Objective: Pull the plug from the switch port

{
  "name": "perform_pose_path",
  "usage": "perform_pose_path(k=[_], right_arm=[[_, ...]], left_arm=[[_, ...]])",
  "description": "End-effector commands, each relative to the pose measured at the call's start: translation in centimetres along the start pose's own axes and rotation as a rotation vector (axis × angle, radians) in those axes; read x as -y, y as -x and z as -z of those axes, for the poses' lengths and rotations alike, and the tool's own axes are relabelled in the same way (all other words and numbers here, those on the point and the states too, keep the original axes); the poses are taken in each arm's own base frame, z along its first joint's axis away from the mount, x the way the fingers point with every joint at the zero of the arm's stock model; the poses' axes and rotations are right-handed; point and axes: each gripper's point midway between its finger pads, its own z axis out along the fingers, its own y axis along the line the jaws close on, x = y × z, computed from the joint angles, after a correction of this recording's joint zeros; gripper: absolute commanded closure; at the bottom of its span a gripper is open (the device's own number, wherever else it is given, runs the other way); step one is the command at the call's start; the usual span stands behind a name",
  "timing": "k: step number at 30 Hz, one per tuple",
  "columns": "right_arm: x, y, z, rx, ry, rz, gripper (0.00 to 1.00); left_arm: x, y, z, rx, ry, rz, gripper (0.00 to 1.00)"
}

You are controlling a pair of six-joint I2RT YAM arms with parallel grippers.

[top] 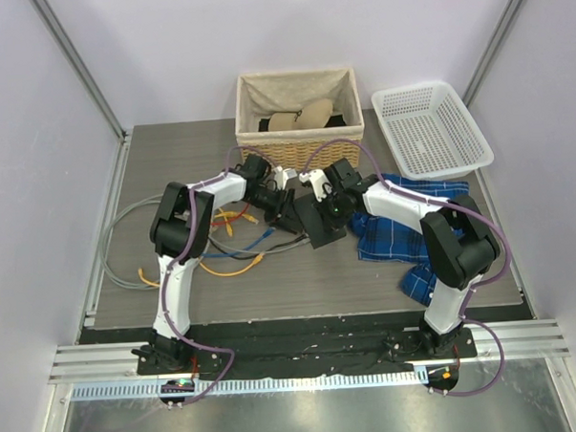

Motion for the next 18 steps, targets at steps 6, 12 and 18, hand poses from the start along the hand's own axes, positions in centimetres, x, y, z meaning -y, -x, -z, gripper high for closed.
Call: perform_pose_path(k=[6, 12, 18], right_arm=[[0.7, -1.3, -0.9, -0.032, -0.024, 0.017, 0.99], [0.6, -1.5, -0.9, -0.036, -0.023, 0.019, 0.99], [0.5, -1.8, -1.0, -0.042, -0.021, 0.019, 0.99]], left_arm=[[0.8, -0.1, -1.7, -0.049, -0.044, -0.029, 0.6], [0.6, -0.3, -2.2, -0.069, -0.048, -0.02, 0.62], [1.0, -0.9, -2.7, -0.1, -0.083, -0.036, 0.64]])
